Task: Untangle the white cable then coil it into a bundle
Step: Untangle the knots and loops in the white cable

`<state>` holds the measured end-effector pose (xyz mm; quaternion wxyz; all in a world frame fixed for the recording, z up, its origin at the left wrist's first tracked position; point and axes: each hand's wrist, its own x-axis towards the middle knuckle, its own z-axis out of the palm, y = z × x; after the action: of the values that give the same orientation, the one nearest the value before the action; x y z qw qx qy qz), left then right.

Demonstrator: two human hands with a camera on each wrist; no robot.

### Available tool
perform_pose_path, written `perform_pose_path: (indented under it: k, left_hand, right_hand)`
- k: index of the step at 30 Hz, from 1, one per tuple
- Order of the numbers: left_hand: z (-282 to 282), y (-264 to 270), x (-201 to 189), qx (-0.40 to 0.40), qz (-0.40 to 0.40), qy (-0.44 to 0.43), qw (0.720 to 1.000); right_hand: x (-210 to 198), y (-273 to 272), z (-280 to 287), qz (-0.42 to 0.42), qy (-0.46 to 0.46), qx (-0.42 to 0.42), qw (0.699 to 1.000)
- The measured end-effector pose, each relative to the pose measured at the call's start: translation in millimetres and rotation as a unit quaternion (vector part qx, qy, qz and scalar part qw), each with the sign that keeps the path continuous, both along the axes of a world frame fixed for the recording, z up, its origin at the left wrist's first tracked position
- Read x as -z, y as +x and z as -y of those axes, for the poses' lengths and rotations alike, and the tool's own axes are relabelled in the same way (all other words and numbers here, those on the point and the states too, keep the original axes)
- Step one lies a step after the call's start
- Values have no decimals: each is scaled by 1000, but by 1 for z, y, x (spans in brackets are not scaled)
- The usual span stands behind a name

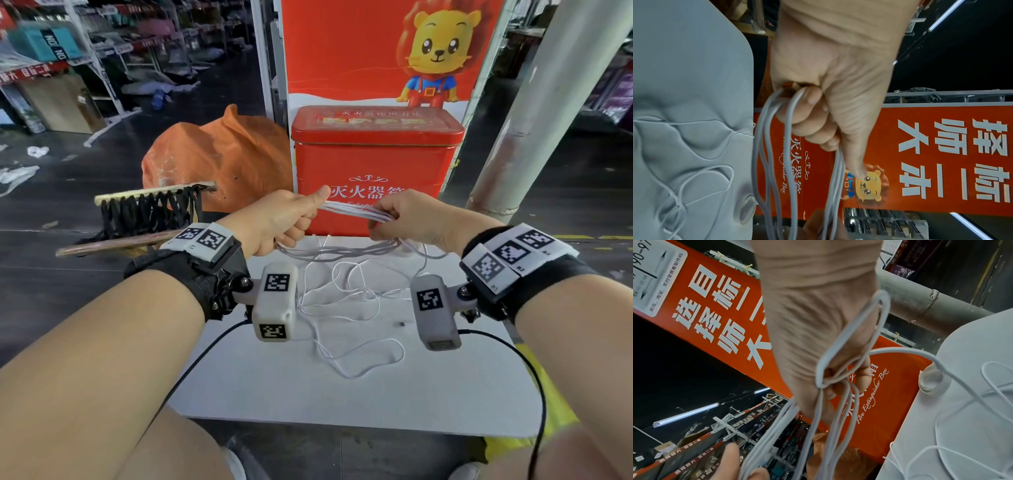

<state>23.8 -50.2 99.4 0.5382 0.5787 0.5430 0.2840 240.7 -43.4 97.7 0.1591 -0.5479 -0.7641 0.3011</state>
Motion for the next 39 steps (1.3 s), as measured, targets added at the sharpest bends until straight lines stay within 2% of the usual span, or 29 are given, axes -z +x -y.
perform_pose_path:
  k: [2,6,10,13,16,18,21,25,28,31,33,37,39]
  left_hand:
    - [1,1,-1,11,2,-8,1000]
    - [3,-1,-1,28,32,-27,999]
    - [0,-4,1,3,69,-16,997]
    - [0,-8,2,0,127,-33,991]
    - [0,-13,1,8,156,-47,987]
    - [0,-16,-2,10,143,-47,989]
    - [-1,-19,-3,12,117,-43,992]
    - [1,-18,-5,10,88,-44,995]
    - [-1,-15,-5,26,162,-32,986]
    - [-4,-13,-4,38,269,-25,962]
    - [-4,-12,-4,10,292,-14,956]
    - [-5,-15,-7,-16,270,-9,963]
    - [-5,-19,-6,-6,219,-28,975]
  right_hand:
    - [0,-2,0,27,35,14,999]
    - [-1,-1,3,-73,36,47,996]
    - [-3,-3,4,-108,40,16,993]
    - [-4,0,6,-124,26,9,992]
    - [-8,5,6,-70,35,-13,997]
    - [-8,7,5,-36,36,-20,998]
    - [-9,11,4,-39,37,-21,998]
    - [-5,17,-3,-5,102,-2,995]
    - [-1,19,-5,28,152,8,988]
    - [2,16,-4,-14,116,31,993]
    - [4,12,-4,-32,73,41,996]
    - [2,5,-1,-68,33,30,997]
    - [0,4,1,-43,31,6,999]
